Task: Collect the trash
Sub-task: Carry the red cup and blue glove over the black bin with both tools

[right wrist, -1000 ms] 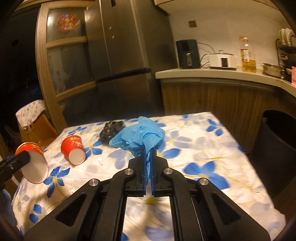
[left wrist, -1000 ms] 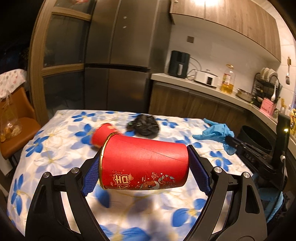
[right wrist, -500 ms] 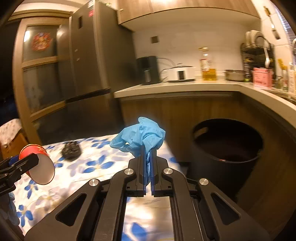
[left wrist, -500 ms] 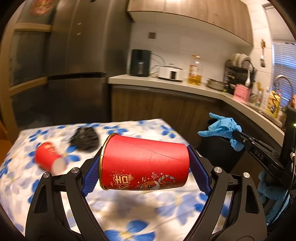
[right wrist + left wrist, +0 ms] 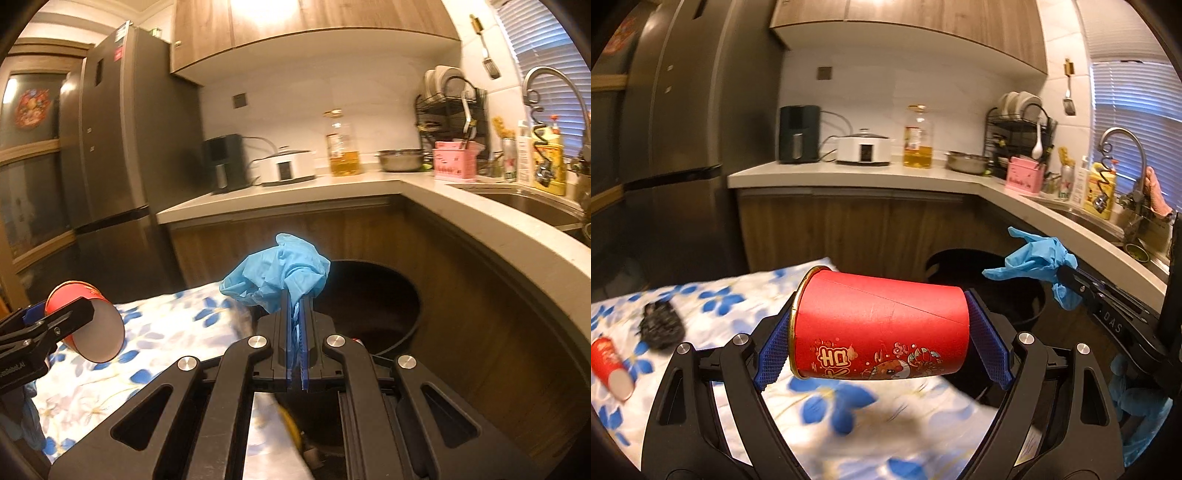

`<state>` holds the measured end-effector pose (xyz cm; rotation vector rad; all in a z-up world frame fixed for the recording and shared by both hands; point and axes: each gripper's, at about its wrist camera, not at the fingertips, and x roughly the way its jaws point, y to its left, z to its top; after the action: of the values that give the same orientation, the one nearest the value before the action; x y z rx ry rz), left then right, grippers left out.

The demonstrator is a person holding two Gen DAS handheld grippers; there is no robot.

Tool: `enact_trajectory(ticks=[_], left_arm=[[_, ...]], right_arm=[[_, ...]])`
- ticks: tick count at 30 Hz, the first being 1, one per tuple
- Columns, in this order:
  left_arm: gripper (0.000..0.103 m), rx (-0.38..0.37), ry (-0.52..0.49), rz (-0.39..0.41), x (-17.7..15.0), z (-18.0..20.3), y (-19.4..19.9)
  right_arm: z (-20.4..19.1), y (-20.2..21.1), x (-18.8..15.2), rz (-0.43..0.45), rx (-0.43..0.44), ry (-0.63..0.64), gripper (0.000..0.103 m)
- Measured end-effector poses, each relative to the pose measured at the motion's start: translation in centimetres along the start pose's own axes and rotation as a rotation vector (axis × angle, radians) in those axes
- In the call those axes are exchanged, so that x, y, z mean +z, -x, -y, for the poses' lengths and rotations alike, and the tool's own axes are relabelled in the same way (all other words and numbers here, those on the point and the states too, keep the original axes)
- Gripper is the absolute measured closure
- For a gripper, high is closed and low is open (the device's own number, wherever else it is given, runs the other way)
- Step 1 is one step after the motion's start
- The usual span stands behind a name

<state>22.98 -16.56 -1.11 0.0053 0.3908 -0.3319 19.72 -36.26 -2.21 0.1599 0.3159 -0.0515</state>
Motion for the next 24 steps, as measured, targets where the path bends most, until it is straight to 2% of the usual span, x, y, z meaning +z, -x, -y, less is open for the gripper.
enact_trajectory(ticks=[11,19,24], left_arm=[[0.019,-0.082,-0.055,0.018,2.6,6.4,-5.7],[0.019,-0.116,-0.069,0.006,2.7,9.2,-9.6],[0.019,-0.120,-0.069,-0.004,2.6,9.6,-11.1]], right_arm=[[4.4,-1.2,2.3,0.046,-0.068,-0.034,0.099],[5.6,-2.5,2.5,0.053,-0.074,-0.047,0.099],[6.0,-3.4,2.4,0.052,-0.067,-0.052,0.099]])
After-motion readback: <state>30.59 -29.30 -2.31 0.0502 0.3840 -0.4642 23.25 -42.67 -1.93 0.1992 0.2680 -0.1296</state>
